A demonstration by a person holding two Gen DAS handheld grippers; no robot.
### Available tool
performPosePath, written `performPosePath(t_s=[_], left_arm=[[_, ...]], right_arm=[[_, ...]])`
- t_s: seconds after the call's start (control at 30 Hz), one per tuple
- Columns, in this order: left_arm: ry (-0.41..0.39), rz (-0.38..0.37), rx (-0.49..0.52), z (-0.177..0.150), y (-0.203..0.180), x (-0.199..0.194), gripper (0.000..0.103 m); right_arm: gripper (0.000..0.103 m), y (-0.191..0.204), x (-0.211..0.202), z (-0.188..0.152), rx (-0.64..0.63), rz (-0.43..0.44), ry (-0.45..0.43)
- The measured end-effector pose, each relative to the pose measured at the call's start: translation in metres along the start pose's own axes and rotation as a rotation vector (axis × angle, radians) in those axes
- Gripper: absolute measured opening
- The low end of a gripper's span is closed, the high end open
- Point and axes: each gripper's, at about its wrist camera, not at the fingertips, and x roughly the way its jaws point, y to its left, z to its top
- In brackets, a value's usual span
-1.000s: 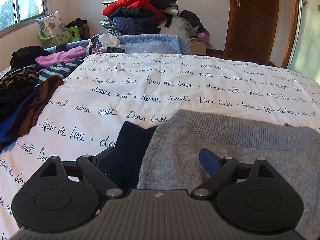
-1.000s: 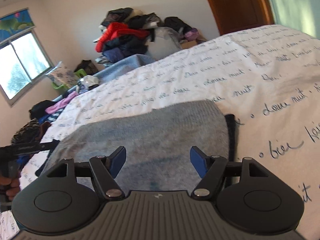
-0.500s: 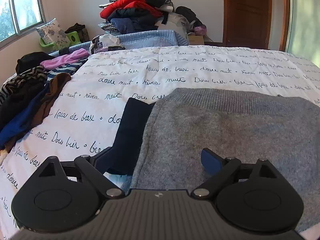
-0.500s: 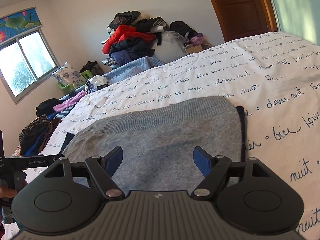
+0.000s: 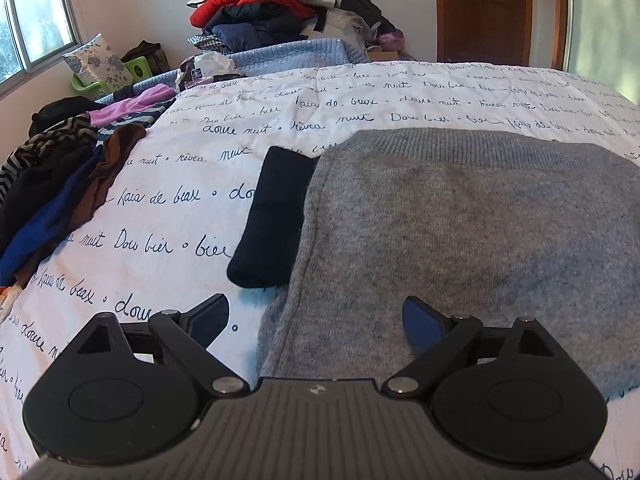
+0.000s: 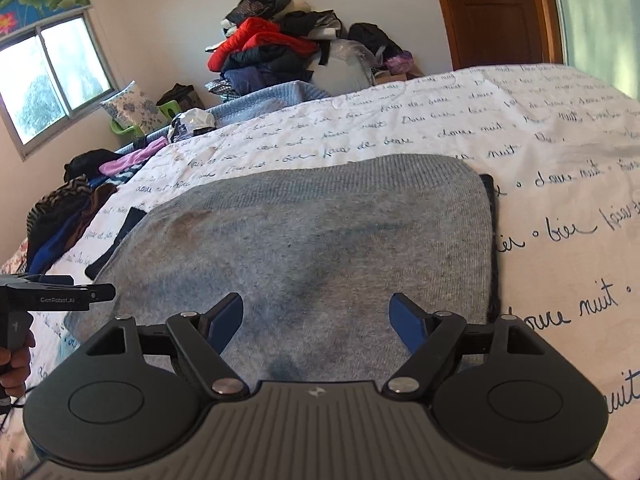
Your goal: Fold small clothes
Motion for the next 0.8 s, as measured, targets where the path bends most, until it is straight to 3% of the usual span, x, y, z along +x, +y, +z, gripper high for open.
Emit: performPosePath(t_s=[0.43, 0.8], left_arm=[[0.011, -0.033, -0.144, -0.024, 0.039, -0.007, 0.092], [0.052, -0.099, -0.305, -0.018, 0.081, 0.009, 0.093]], right_arm=[[0.081, 0.098, -0.011, -0.028, -0.306, 0.024, -0.059], [0.081, 0.161, 0.001, -0.055, -0.516, 0.031, -0.087]])
